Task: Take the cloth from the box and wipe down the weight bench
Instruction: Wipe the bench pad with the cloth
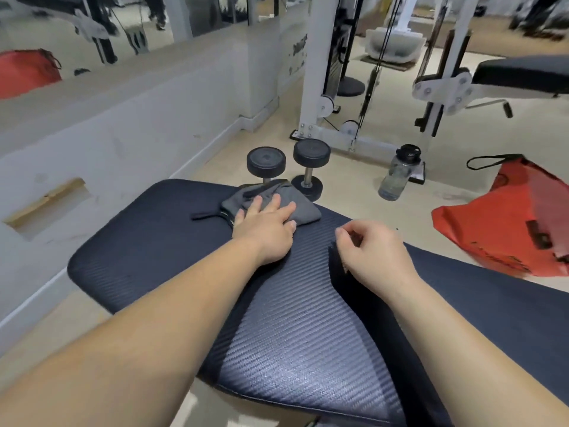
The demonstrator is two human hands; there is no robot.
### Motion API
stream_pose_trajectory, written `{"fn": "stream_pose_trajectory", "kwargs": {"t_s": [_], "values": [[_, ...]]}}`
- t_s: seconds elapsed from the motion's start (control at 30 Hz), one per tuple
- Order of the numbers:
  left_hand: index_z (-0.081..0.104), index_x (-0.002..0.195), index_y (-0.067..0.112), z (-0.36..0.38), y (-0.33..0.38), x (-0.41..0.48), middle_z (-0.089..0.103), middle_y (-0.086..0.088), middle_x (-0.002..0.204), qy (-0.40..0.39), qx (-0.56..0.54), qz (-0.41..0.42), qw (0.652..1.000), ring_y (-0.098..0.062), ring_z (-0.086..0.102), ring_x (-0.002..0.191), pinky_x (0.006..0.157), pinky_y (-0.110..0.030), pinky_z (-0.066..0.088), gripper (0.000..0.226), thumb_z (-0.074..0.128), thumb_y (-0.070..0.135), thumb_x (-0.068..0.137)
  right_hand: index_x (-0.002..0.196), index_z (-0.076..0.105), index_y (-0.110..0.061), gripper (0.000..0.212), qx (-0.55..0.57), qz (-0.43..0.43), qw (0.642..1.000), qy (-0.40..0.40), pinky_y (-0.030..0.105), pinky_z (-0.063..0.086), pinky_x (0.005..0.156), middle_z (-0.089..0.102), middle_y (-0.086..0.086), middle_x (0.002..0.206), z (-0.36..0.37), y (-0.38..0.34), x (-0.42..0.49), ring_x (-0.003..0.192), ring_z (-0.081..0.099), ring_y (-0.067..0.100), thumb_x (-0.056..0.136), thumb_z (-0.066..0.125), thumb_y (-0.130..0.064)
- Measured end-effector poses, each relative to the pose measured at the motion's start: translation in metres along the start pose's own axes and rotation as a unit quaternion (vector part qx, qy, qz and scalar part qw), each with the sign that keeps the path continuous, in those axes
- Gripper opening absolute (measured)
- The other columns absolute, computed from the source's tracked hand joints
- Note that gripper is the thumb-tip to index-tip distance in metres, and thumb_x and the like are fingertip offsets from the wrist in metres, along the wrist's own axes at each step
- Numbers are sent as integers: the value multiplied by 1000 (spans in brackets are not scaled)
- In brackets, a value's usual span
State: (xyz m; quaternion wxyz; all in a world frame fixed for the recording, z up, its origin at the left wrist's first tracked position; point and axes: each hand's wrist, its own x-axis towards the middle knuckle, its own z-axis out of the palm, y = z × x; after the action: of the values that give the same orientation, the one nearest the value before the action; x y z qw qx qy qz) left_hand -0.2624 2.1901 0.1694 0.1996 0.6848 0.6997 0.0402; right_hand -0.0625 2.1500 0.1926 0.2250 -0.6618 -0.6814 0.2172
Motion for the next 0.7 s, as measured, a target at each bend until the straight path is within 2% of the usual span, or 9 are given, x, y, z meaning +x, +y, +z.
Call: {"fn": "stream_pose_trajectory", "kwargs": {"t_s": [0.07, 0.13, 0.2, 0.33, 0.43, 0.5, 0.57, 0.63, 0.7], "values": [[20, 158, 45, 20, 39, -21, 3, 12, 172, -5, 8, 54, 998, -24, -5, 159, 127, -53, 0, 53, 28, 45, 106, 77, 66, -30, 28, 9, 25, 1000, 11, 41, 59, 75, 71, -6, 69, -11, 8, -2, 79, 71, 25, 98, 53, -42], [28, 156, 43, 41, 74, -53, 7, 13, 172, -10, 15, 119, 993, -23, -4, 159, 127, -53, 0, 51, 31, 43, 105, 82, 67, -31, 23, 7, 47, 998, 34, 42, 59, 79, 73, -5, 76, -23, 15, -6, 85, 71, 28, 98, 54, -40], [37, 152, 41, 56, 94, -89, 15, 14, 170, -17, 30, 190, 981, -22, -1, 159, 127, -52, 2, 47, 34, 41, 105, 83, 68, -29, 22, 5, 57, 997, 48, 41, 58, 77, 73, -3, 77, -33, 21, -12, 85, 70, 30, 98, 55, -39], [43, 147, 43, 55, 70, -130, 29, 16, 166, 9, 57, 273, 960, -17, 15, 156, 126, -43, 16, 42, 40, 40, 105, 80, 69, -23, 27, 15, 37, 999, 12, 37, 54, 72, 69, -5, 70, -35, 16, -33, 78, 68, 26, 98, 57, -39], [45, 148, 43, 33, 15, -134, 32, 17, 165, 41, 50, 218, 974, -11, 24, 154, 124, -34, 23, 43, 44, 39, 105, 77, 70, -25, 27, 11, -6, 999, -34, 31, 49, 66, 73, -3, 69, -28, 0, -54, 71, 68, 17, 99, 59, -37], [44, 148, 43, 16, -31, -137, 33, 15, 165, 67, 47, 120, 989, -12, 28, 153, 123, -34, 27, 43, 43, 39, 105, 78, 72, -25, 29, 5, -26, 996, -79, 28, 47, 64, 76, -3, 69, -24, -11, -70, 67, 66, 7, 100, 59, -38], [47, 146, 42, 5, -68, -146, 39, 12, 162, 99, 54, 14, 993, -16, 34, 150, 120, -37, 33, 42, 45, 41, 104, 81, 75, -25, 30, -4, -38, 994, -104, 30, 54, 71, 77, -5, 73, -21, -17, -81, 72, 68, 4, 100, 58, -41], [56, 135, 42, 3, -81, -160, 56, 9, 149, 146, 48, -64, 986, -21, 47, 139, 108, -41, 46, 36, 49, 43, 101, 82, 76, -24, 31, -6, -49, 992, -114, 32, 56, 77, 78, -5, 75, -21, -21, -86, 76, 69, 6, 100, 58, -42], [61, 122, 39, 7, -66, -174, 70, 7, 126, 180, 34, -96, 978, -24, 54, 126, 92, -41, 53, 27, 50, 44, 99, 79, 74, -24, 33, 0, -54, 991, -123, 32, 56, 76, 79, -3, 74, -22, -24, -88, 75, 70, 7, 101, 57, -42]]}}
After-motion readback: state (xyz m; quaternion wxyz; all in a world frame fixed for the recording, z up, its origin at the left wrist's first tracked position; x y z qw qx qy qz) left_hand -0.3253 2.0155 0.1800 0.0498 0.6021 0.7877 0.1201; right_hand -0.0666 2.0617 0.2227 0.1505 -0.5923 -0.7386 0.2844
